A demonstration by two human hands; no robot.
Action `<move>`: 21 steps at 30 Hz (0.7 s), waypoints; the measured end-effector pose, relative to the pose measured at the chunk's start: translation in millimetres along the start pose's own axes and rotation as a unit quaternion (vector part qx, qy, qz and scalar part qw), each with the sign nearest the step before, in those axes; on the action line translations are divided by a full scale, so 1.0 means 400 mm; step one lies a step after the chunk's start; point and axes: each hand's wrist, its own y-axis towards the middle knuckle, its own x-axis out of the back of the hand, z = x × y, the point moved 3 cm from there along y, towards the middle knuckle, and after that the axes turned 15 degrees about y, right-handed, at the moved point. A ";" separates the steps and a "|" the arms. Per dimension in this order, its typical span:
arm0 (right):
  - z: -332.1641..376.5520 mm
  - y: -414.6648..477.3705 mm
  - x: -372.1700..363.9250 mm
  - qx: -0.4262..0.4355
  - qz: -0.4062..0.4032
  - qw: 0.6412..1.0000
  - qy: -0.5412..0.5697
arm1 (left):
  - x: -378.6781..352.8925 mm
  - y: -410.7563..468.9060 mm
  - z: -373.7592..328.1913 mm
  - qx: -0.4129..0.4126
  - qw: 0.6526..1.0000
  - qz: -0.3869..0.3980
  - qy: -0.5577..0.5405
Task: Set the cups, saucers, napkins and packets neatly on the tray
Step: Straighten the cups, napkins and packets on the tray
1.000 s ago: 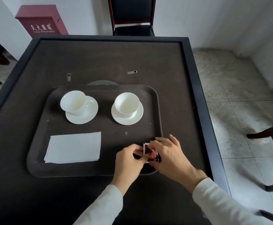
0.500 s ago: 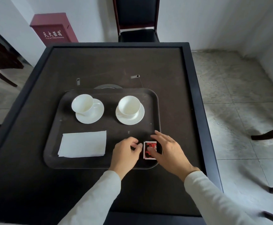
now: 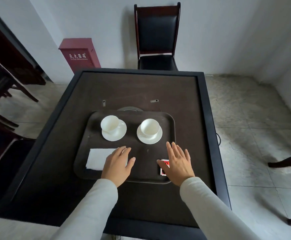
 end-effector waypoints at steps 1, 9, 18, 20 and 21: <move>0.013 0.001 0.001 0.002 -0.002 1.000 0.000 | 0.013 -0.004 0.017 0.007 1.000 -0.006 -0.012; 0.166 0.033 -0.017 0.041 -0.026 0.998 0.039 | 0.111 0.029 0.142 0.024 0.990 -0.051 -0.130; 0.358 0.120 -0.081 0.022 -0.043 0.997 0.063 | 0.163 0.123 0.313 -0.038 0.976 -0.076 -0.200; 0.390 0.144 -0.085 0.010 -0.053 0.996 0.072 | 0.158 0.150 0.351 -0.041 0.974 -0.072 -0.209; 0.403 0.155 -0.086 0.004 -0.056 0.996 0.076 | 0.155 0.164 0.367 -0.042 0.973 -0.068 -0.215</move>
